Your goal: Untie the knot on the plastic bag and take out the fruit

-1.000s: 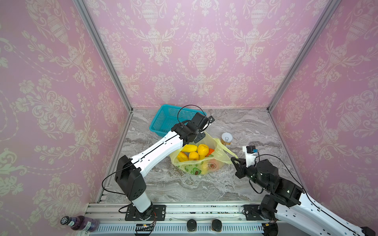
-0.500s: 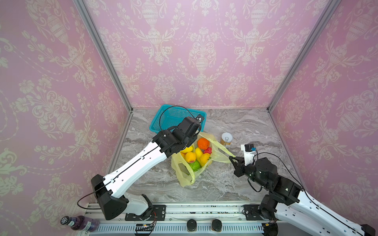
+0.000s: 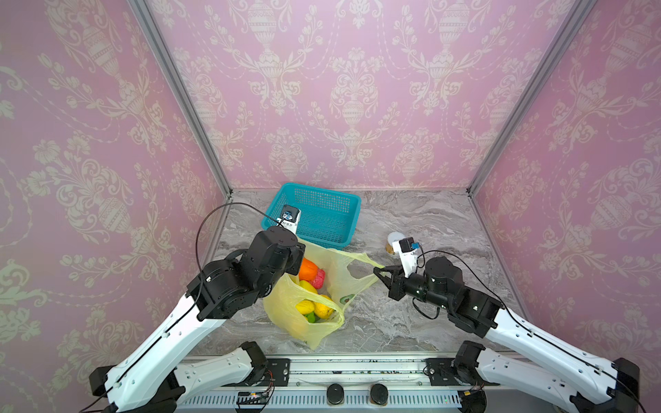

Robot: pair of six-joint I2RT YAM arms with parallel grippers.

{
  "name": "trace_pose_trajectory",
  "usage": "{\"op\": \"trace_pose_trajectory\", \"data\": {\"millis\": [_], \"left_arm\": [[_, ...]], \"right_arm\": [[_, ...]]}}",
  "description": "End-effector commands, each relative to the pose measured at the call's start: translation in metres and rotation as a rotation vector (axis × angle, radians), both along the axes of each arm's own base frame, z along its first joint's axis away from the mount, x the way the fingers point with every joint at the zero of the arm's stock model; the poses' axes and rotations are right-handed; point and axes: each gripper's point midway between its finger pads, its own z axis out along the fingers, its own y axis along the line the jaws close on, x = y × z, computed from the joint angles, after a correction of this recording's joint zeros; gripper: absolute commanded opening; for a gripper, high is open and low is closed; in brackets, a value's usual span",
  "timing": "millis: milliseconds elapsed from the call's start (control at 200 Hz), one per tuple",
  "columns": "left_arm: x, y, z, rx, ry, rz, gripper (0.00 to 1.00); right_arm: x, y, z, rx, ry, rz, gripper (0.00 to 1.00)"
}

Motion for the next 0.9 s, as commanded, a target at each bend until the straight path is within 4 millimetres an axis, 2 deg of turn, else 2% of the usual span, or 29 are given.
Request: {"op": "trace_pose_trajectory", "data": {"millis": [0, 85, 100, 210, 285, 425, 545, 645, 726, 821, 871, 896], "left_arm": [[-0.002, 0.044, 0.022, -0.057, -0.078, 0.229, 0.0], [-0.004, 0.068, 0.019, 0.0, -0.099, 0.35, 0.0], [-0.005, 0.072, 0.017, 0.013, -0.104, 0.372, 0.0], [-0.016, 0.108, 0.019, 0.041, -0.172, 0.549, 0.0], [-0.019, 0.117, 0.014, 0.018, -0.171, 0.586, 0.0], [-0.014, 0.111, 0.001, -0.009, -0.138, 0.543, 0.0], [-0.002, 0.104, -0.014, -0.004, -0.096, 0.53, 0.0], [0.006, 0.095, -0.03, 0.001, -0.056, 0.506, 0.0], [0.007, 0.089, -0.042, -0.027, -0.009, 0.494, 0.0], [0.003, 0.067, -0.063, -0.085, 0.109, 0.402, 0.0], [-0.002, 0.056, -0.076, -0.068, 0.182, 0.338, 0.0], [-0.005, 0.057, -0.081, -0.038, 0.215, 0.329, 0.0]], "right_arm": [[0.014, 0.003, -0.005, -0.026, 0.04, -0.045, 0.0], [0.026, 0.014, -0.013, -0.046, 0.061, -0.054, 0.0], [0.028, 0.017, -0.014, -0.047, 0.064, -0.051, 0.02], [0.043, 0.032, -0.022, -0.079, 0.078, -0.046, 0.3], [0.055, 0.035, -0.023, -0.112, 0.069, -0.073, 0.51], [0.071, 0.026, -0.02, -0.135, 0.042, -0.127, 0.8], [0.081, 0.004, -0.013, -0.101, 0.022, -0.188, 0.94], [0.092, -0.022, -0.008, -0.064, 0.012, -0.262, 1.0], [0.104, -0.036, -0.007, -0.034, 0.011, -0.315, 1.0], [0.125, -0.033, -0.013, -0.052, 0.051, -0.349, 1.0], [0.139, -0.021, -0.021, -0.076, 0.082, -0.335, 1.0], [0.146, -0.015, -0.027, -0.093, 0.099, -0.324, 0.99]]}}
